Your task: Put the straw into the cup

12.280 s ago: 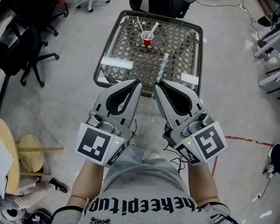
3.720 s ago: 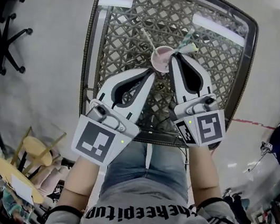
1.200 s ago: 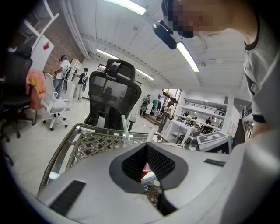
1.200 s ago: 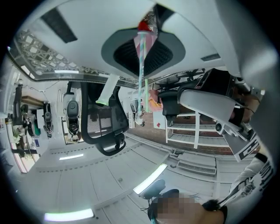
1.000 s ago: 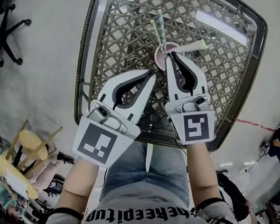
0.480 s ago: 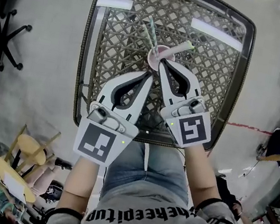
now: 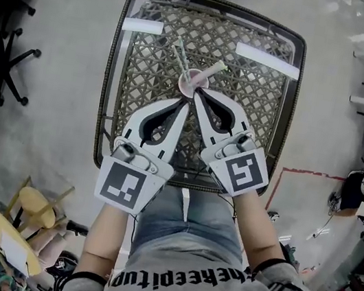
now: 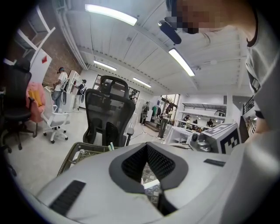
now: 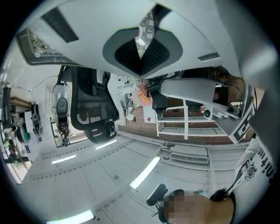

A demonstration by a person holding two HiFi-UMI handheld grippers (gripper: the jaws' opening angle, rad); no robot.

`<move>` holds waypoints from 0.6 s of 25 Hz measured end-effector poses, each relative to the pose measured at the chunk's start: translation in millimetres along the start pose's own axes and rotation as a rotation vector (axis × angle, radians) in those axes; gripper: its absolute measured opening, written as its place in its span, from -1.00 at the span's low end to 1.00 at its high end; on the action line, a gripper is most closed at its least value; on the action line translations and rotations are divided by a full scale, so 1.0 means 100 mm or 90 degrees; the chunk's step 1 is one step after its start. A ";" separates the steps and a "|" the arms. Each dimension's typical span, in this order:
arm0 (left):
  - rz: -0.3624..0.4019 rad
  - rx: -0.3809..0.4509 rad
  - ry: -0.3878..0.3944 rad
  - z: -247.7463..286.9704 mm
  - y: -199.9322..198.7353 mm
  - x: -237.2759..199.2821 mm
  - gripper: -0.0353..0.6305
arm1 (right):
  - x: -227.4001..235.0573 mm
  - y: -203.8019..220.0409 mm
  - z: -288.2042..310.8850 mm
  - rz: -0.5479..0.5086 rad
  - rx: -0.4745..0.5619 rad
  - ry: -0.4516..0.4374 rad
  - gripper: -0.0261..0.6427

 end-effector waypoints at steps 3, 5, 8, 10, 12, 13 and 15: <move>0.007 0.047 -0.009 -0.05 -0.10 0.05 -0.84 | -0.03 -0.10 -0.11 0.007 0.005 -0.010 -0.93; 0.012 0.067 -0.014 -0.08 -0.15 0.10 -0.84 | -0.04 -0.17 -0.17 0.013 0.026 -0.012 -0.93; 0.015 0.036 -0.013 -0.16 -0.19 0.18 -0.84 | -0.06 -0.26 -0.28 0.019 0.040 -0.016 -0.93; 0.019 0.036 -0.015 -0.19 -0.25 0.23 -0.84 | -0.08 -0.34 -0.34 0.017 0.046 -0.022 -0.93; 0.022 0.055 -0.025 -0.22 -0.31 0.26 -0.84 | -0.09 -0.42 -0.39 0.012 0.052 -0.028 -0.93; 0.024 0.068 -0.030 -0.24 -0.34 0.27 -0.84 | -0.10 -0.46 -0.42 0.010 0.056 -0.031 -0.93; 0.031 0.085 -0.035 -0.29 -0.39 0.31 -0.84 | -0.13 -0.52 -0.48 0.007 0.064 -0.036 -0.93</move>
Point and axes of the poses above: the fingertips, and each gripper's own axes: z forward along the fingers, x to its right, y out of its underside, the point moved 10 cm from there along -z, backward along the fingers, and after that the axes turned 10 degrees about -x, right-handed, at the moved point
